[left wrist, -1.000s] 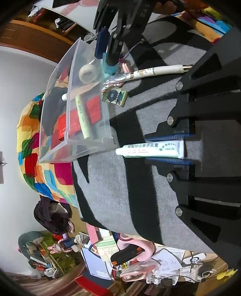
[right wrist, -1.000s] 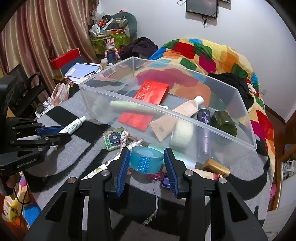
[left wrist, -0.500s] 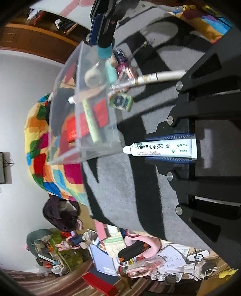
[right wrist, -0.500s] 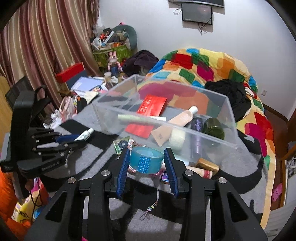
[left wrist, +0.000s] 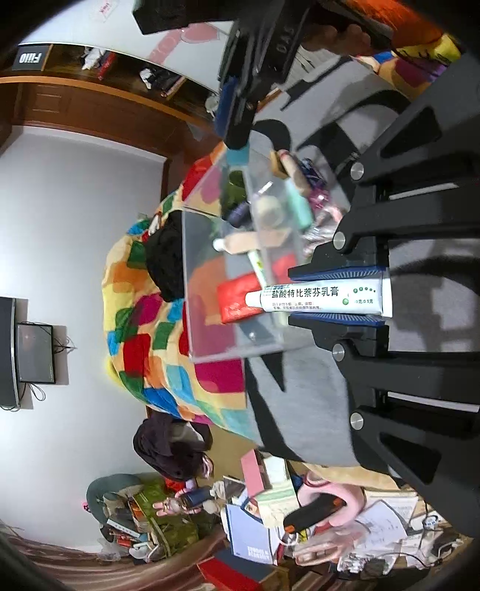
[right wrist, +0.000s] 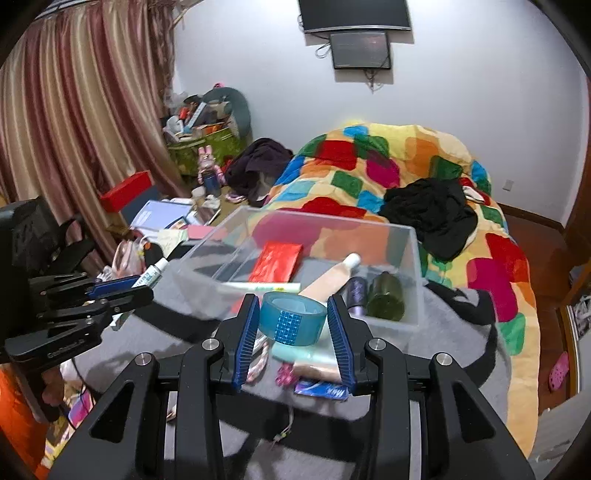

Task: Organize objects
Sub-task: 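Lower the toothpaste tube and blue tape roll into the clear bin and release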

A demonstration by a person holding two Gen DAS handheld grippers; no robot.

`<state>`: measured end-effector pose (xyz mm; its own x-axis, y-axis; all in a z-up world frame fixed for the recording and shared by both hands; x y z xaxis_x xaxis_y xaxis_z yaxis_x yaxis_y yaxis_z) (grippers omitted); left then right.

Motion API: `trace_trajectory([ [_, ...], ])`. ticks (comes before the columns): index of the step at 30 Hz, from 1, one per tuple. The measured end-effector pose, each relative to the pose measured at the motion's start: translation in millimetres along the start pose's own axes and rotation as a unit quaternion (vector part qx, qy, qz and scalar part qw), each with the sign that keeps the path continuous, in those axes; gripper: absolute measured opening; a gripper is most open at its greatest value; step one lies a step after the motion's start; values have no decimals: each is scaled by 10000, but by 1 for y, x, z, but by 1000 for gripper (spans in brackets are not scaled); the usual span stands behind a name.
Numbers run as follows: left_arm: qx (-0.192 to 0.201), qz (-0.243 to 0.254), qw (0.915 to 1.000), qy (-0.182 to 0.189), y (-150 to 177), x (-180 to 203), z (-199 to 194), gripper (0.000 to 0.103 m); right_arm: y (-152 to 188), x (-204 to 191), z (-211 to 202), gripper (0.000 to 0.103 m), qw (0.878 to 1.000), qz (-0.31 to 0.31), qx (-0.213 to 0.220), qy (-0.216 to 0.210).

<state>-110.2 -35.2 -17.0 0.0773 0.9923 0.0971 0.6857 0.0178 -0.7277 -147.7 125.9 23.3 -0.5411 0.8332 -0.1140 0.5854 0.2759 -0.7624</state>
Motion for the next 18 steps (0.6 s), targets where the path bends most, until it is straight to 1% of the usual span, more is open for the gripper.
trace_trajectory([
  [7,-299,-153,9991,265,-13,0,30,16,-16,25,22,35,9991,303,-48,288],
  [11,-419,-232,9981,383,-25,-2,46,16,-22,30,39,35,9985,363,-154,390],
  [18,-526,-290,9973,420,-36,0,66,16,-17,25,72,35,9977,112,-510,440],
])
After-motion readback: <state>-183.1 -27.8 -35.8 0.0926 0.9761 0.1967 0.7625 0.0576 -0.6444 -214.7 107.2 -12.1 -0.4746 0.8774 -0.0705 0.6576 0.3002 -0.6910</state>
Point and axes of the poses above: each gripper's, at about its wrist camera, not at the fingertips, and z roughly the way its jaws point, x to its right, y to its underside, the point moved 5 cm from there along z, roughly the way its jaws point, and after that the axes turned 1 degree about y, right-handed, at the moved point
